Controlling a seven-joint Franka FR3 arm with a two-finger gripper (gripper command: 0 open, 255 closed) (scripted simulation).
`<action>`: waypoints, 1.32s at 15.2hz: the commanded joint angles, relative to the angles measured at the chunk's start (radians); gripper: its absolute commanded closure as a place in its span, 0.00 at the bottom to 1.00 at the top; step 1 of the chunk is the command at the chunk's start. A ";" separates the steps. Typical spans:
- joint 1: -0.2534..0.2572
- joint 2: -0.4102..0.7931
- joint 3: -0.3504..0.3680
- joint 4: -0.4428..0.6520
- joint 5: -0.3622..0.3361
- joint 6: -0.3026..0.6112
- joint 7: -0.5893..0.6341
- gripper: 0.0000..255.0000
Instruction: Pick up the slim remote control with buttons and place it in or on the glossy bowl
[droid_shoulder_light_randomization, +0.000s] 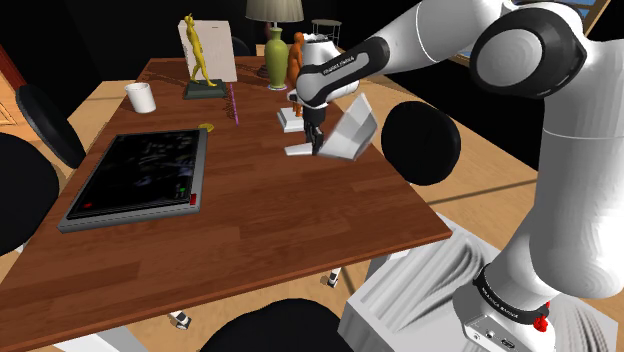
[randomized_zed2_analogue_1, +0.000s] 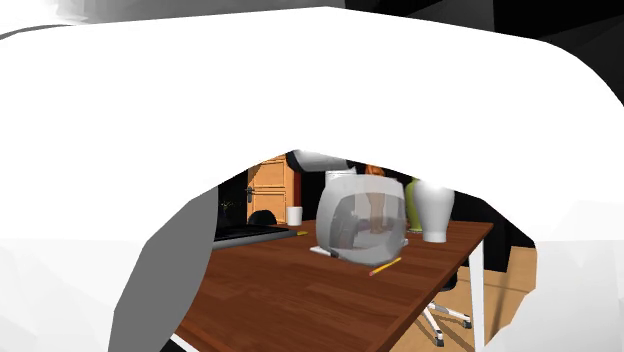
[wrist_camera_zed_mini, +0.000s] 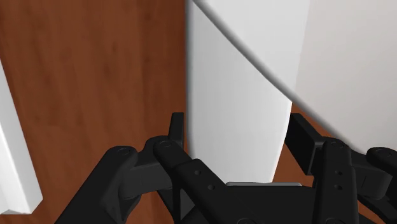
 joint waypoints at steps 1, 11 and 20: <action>0.000 -0.012 -0.002 0.012 -0.002 -0.025 0.001 1.00; 0.001 -0.063 -0.005 0.076 -0.010 -0.140 0.005 1.00; 0.002 -0.092 -0.007 0.156 -0.015 -0.249 0.008 1.00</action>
